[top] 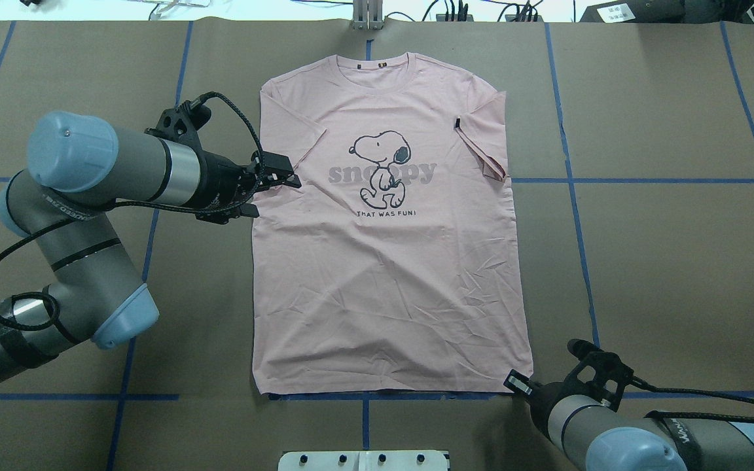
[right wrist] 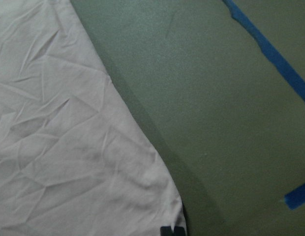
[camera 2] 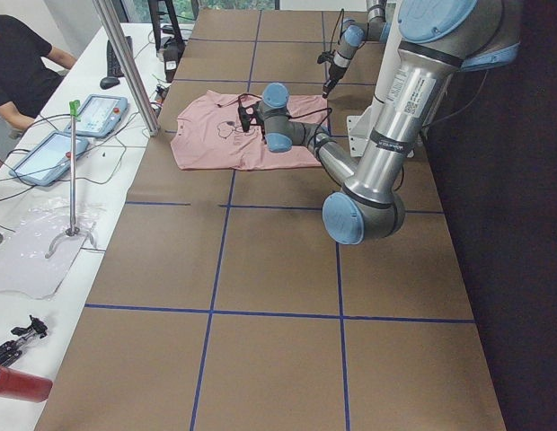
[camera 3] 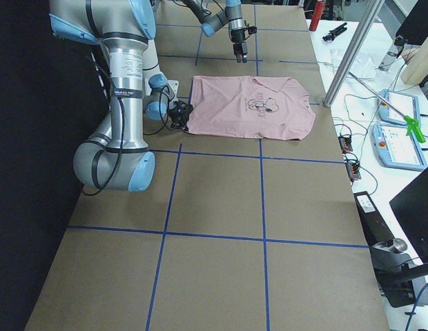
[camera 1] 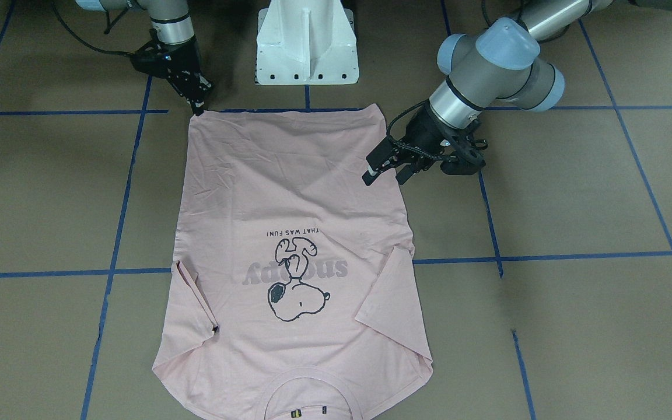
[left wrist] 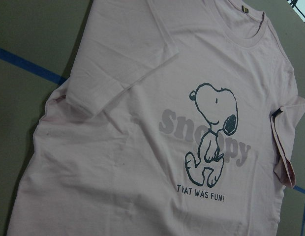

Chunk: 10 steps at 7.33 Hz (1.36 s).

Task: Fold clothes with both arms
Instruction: 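Move both grippers to the shirt hem corners nearest the robot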

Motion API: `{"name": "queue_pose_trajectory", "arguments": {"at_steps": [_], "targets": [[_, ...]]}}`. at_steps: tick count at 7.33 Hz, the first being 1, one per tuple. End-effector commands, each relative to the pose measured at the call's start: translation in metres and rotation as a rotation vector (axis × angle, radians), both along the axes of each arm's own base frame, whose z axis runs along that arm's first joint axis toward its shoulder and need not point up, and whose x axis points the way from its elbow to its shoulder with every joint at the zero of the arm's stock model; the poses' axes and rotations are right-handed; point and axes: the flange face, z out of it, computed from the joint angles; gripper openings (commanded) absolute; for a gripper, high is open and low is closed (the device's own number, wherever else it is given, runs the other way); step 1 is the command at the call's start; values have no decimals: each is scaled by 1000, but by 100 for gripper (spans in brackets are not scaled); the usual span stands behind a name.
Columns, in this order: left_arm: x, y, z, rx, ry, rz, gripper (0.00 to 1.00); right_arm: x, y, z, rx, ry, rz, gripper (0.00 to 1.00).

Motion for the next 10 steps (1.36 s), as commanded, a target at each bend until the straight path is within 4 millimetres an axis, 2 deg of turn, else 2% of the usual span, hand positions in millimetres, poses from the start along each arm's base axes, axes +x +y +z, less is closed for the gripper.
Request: {"name": "queue_pose_trajectory", "arguments": {"at_steps": [1,2,3,5,7,10], "targets": [[37,73,-29,-65,-161,28,100,17,-1,-27,-3,-57,-1,0],[52,134,-40,-80,-232,27,100,17,-1,-27,-2,-58,-2,0],[62,174,-4,-173,-278,29,99,17,-1,-28,-2,-60,-2,0],[91,237,28,-246,-351,49,91,15,-1,-28,-1,-62,0,0],[101,263,41,-277,-392,73,82,14,-1,-29,-1,-63,0,0],[103,259,41,-280,-412,66,64,17,-1,-26,0,-57,3,0]]}}
